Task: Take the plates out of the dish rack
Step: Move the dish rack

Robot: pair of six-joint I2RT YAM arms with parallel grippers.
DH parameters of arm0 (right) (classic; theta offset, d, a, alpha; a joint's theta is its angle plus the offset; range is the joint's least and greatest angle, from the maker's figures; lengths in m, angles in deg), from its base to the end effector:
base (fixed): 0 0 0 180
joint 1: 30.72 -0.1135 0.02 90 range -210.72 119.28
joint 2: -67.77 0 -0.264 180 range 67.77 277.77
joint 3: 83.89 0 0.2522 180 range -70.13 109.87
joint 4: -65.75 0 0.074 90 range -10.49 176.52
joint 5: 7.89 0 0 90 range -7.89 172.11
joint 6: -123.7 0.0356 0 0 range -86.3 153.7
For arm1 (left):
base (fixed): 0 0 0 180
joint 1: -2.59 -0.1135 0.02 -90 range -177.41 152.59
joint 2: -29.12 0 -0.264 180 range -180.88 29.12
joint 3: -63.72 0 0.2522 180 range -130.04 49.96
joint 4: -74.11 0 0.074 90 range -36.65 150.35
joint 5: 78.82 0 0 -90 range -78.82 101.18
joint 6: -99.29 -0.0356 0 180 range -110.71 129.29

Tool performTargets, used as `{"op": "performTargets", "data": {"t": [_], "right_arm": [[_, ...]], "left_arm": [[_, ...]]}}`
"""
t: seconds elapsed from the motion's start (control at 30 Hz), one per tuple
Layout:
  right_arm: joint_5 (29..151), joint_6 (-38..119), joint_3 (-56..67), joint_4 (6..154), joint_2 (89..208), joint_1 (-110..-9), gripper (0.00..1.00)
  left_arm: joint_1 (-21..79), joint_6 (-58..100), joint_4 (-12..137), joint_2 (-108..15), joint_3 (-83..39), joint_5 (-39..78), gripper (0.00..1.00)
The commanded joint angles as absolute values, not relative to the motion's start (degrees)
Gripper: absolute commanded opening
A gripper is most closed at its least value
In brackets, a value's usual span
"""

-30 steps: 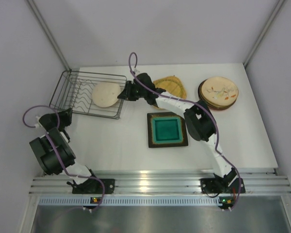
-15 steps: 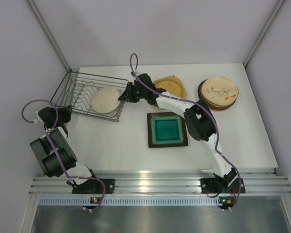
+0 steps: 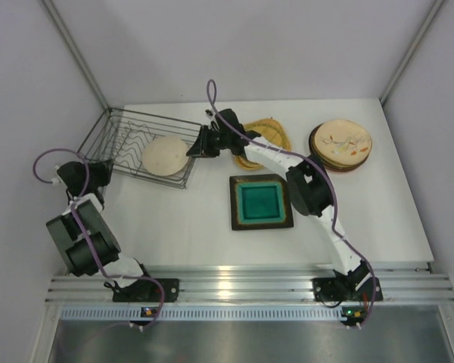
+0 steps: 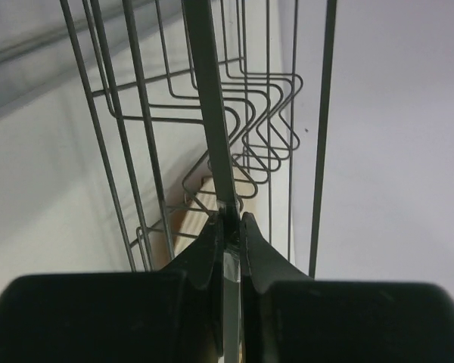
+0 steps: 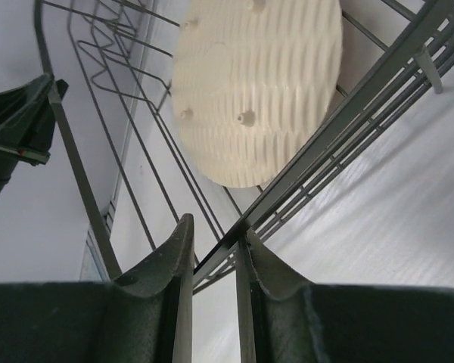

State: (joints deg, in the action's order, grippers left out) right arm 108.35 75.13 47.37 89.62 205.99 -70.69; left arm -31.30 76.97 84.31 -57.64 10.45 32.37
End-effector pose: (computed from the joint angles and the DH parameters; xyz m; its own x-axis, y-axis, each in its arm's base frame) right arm 0.4177 0.3706 0.2045 -0.8683 0.0466 -0.4939 -0.3903 0.5504 0.7381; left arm 0.2677 0.1643 0.1955 0.1013 -0.9710 -0.2166 -0.3964 0.1603 -0.9040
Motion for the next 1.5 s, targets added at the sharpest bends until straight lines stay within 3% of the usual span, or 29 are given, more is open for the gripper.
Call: {"op": "performTargets", "data": {"t": [0.0,0.3,0.63,0.83,1.47], "right_arm": [[118.6,65.3,48.5,99.4,208.7,-68.2,0.0],[118.1,65.6,49.3,99.6,208.8,-68.4,0.0],[110.3,64.5,28.1,93.1,194.0,-70.5,0.0],[107.5,64.4,22.4,92.1,187.9,-73.2,0.0],[105.1,64.0,33.3,98.3,189.9,-89.0,0.0]], "left_arm": [[-29.6,77.1,103.7,-53.7,-0.6,38.1,0.0],[-29.3,74.2,97.2,-51.7,-3.0,39.0,0.0],[-27.6,75.2,98.8,-59.3,-5.6,45.6,0.0],[-22.8,73.5,98.1,-66.2,-9.5,47.2,0.0],[-20.0,72.2,93.0,-93.0,-30.4,56.2,0.0]]}}
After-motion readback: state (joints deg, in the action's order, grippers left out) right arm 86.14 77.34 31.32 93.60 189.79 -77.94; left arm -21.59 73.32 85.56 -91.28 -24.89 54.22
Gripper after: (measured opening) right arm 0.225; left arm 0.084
